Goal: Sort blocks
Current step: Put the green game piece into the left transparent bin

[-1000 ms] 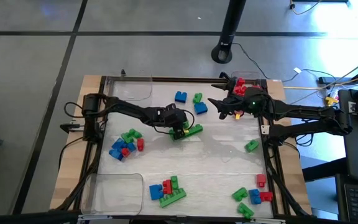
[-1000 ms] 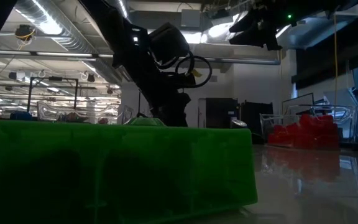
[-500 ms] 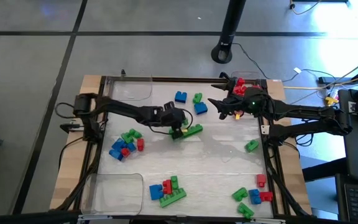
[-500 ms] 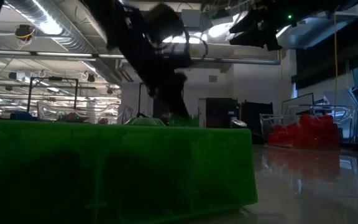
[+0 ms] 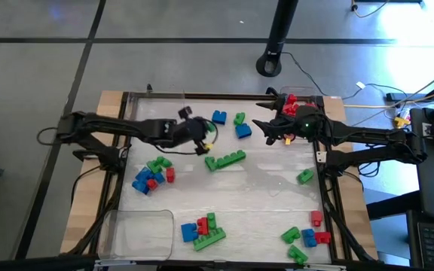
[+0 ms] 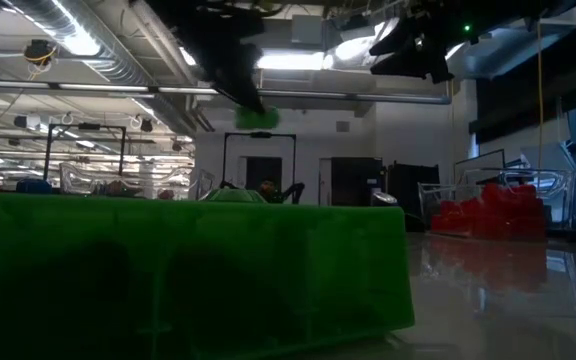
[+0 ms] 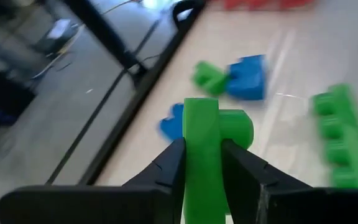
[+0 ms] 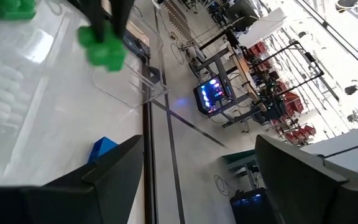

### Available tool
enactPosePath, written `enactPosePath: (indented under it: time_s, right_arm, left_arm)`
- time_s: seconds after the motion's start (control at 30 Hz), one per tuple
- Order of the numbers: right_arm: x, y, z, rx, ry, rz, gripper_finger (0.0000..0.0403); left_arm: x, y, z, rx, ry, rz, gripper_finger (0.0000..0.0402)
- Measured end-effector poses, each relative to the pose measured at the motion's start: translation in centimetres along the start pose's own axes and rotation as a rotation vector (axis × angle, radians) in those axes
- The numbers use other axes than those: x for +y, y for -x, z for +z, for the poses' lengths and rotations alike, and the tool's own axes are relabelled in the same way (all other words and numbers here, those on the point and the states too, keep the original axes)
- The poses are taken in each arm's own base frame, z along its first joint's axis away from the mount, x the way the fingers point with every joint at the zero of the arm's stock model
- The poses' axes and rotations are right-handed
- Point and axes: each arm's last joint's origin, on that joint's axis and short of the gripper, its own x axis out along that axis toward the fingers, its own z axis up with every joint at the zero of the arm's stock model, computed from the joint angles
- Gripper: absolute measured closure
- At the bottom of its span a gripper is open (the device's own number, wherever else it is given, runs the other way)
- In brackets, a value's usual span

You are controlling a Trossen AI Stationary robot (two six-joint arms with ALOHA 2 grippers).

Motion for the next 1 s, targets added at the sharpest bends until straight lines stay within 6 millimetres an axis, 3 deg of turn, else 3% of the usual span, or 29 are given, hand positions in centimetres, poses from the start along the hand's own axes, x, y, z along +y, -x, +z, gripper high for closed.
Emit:
enactPosePath:
  time_s: [0.2, 0.5, 0.8, 1.0]
  right_arm:
    - [0.0, 0.0, 0.0, 0.002, 0.001, 0.003, 0.0094]
    - [0.0, 0.0, 0.0, 0.001, 0.002, 0.001, 0.0094]
    - [0.0, 0.0, -0.1, 0.022, 0.03, -0.014, 0.0094]
    - [0.0, 0.0, -0.1, 0.021, 0.03, -0.014, 0.0094]
  left_arm:
    - [4.5, 1.9, -0.8, 0.078, 0.086, 0.158, 0.032]
    - [10.0, 0.1, -3.6, 0.284, 0.209, 0.341, 0.0318]
    - [13.7, -1.4, -6.3, 0.401, 0.315, 0.466, 0.0318]
    - [14.3, -1.6, -6.7, 0.416, 0.37, 0.441, 0.0313]
